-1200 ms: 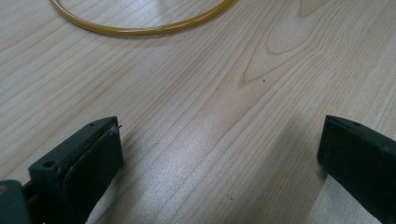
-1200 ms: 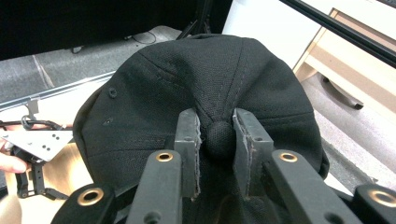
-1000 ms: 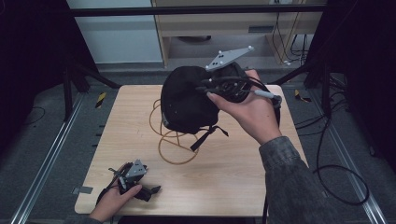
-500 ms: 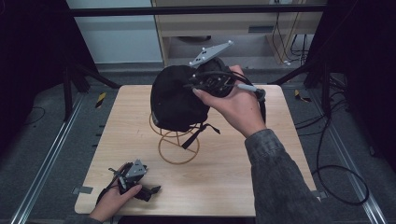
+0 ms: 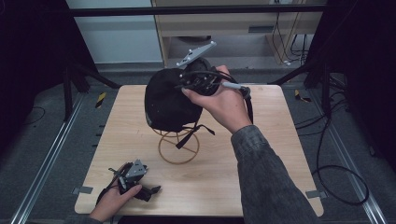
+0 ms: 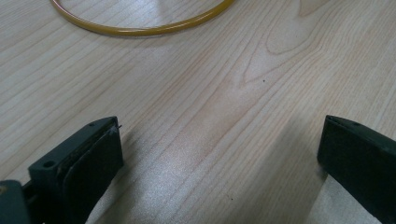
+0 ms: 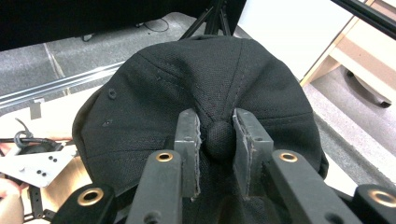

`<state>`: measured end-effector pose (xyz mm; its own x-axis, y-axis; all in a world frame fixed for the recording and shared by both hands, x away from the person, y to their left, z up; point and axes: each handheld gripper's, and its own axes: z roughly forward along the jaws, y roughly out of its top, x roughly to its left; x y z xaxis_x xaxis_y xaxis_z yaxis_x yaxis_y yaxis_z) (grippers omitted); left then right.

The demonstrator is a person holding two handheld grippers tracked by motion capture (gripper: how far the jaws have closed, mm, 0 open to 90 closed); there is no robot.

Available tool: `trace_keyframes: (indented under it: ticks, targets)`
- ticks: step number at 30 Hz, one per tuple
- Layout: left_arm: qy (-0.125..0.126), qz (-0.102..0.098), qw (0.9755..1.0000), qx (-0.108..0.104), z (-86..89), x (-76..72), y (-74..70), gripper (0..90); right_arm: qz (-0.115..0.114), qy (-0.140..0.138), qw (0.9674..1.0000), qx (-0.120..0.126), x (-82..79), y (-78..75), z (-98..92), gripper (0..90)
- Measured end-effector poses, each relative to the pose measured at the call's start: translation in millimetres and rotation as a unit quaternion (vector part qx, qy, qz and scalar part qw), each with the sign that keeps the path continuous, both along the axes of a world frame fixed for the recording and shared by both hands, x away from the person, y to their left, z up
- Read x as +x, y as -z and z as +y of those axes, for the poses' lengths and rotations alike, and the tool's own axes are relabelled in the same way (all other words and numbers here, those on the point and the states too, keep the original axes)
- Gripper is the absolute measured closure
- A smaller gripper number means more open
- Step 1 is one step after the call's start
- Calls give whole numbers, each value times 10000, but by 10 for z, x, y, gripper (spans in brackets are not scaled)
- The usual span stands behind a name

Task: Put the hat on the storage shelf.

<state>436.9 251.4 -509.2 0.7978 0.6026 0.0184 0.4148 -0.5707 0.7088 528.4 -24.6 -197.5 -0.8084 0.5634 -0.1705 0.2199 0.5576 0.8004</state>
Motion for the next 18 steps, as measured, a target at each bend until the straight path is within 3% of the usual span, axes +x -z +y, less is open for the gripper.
trace_keyframes:
  ticks: [18]
  targets:
    - [0,0,10000,0,0,0,0,0,179,-67,9998,-65,122,126,200,731]
